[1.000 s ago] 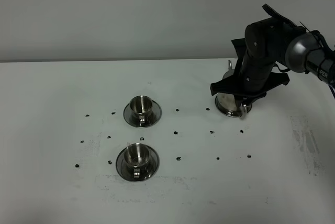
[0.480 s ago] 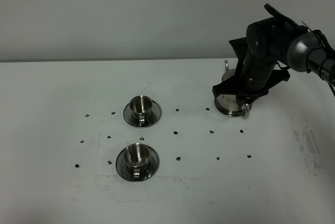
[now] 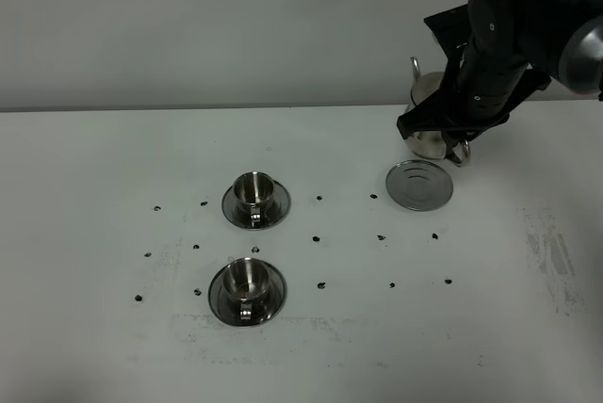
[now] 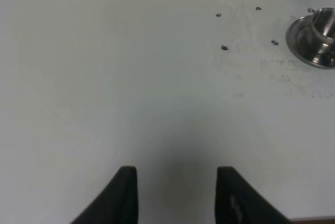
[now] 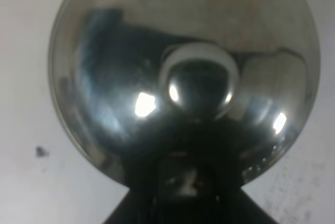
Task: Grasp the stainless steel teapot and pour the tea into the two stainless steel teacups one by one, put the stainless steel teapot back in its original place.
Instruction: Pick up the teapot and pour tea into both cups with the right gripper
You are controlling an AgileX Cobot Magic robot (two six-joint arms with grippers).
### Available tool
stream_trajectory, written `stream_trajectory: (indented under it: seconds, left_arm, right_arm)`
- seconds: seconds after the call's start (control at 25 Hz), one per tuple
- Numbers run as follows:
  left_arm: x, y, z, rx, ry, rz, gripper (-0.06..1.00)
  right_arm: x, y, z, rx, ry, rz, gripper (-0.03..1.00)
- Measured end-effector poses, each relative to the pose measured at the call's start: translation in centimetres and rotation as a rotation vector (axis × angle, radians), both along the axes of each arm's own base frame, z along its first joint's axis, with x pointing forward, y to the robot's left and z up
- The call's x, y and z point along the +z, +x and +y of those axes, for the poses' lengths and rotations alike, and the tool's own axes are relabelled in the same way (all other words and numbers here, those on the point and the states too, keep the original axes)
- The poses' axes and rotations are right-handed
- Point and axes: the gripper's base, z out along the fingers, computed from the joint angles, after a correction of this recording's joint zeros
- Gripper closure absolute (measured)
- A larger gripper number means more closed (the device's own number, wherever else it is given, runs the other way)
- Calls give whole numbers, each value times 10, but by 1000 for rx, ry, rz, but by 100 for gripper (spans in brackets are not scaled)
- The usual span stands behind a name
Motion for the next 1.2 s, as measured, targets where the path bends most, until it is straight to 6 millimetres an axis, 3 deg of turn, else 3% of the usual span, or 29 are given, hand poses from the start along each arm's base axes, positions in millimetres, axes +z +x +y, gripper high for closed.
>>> stream_trajectory:
  seconds: [0.16, 0.4, 0.64, 0.84, 1.04, 1.2]
  left_arm:
    - [0, 0, 0, 0, 0, 0, 57]
    - [0, 0, 0, 0, 0, 0, 57]
    - [0, 0, 0, 0, 0, 0, 57]
    - [0, 0, 0, 0, 0, 0, 57]
    - [0, 0, 0, 1, -1, 0, 57]
    - [0, 0, 0, 1, -2, 0, 57]
  right_arm:
    - [19, -22, 38, 163, -32, -12, 78]
    - [23, -69, 97, 411, -49, -26, 78]
    - [14, -104, 109, 553, -65, -57, 78]
    - [-16, -128, 111, 713, -138, 21, 78]
    - [-35, -139, 110, 819, -252, 49, 78]
    - [-35, -141, 113, 868, -327, 28, 78]
